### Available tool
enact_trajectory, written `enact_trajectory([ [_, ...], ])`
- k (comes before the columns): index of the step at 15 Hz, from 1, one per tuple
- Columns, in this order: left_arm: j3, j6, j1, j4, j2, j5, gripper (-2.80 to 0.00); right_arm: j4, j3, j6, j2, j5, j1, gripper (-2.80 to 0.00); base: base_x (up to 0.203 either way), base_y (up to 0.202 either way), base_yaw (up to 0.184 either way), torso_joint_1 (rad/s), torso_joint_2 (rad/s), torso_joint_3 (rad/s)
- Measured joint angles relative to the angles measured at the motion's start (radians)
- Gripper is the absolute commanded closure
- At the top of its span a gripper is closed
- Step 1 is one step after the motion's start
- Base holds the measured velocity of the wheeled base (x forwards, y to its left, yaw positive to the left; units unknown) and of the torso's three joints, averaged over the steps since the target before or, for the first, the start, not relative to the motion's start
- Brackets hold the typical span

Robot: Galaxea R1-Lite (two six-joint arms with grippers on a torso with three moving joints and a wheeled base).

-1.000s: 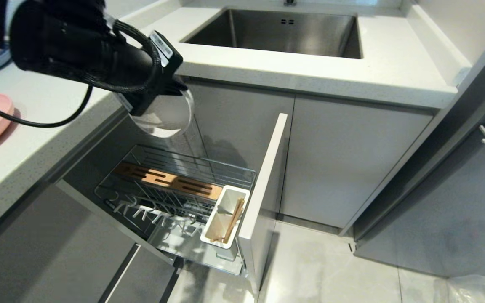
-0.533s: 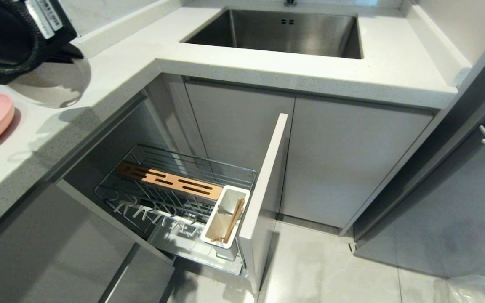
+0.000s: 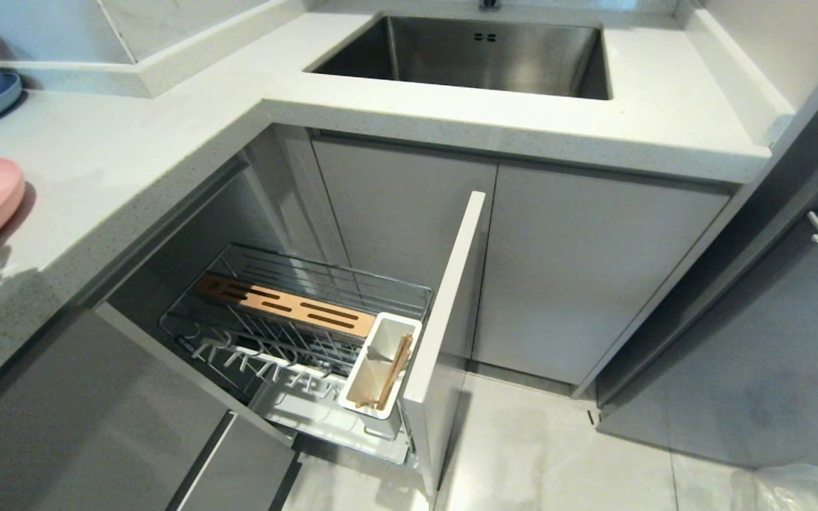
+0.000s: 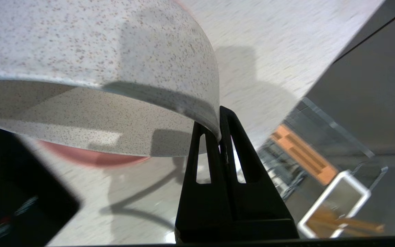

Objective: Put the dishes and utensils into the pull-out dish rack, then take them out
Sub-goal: Take the bowl out of the cupboard, then take the chopsticks out of the cupboard

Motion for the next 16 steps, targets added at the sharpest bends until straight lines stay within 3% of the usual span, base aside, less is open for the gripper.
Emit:
enact_trajectory([
  [6,-0.006,0.209,0.275,0.124,-0.01,-0.156,0.0,0.0,0.0,0.0,0.0,0.0,0.0,0.0,0.0,0.0,0.0,0.0,0.0,0.0],
  [8,-0.007,0.268,0.332,0.131,0.0,-0.192,0.0,0.0,0.0,0.0,0.0,0.0,0.0,0.0,0.0,0.0,0.0,0.0,0.0,0.0],
  [12,-0.011,0.347,0.364,0.181,0.024,-0.197,0.0,0.0,0.0,0.0,0.0,0.0,0.0,0.0,0.0,0.0,0.0,0.0,0.0,0.0],
  [16,-0.009,0.36,0.346,0.212,0.047,-0.178,0.0,0.0,0.0,0.0,0.0,0.0,0.0,0.0,0.0,0.0,0.0,0.0,0.0,0.0],
])
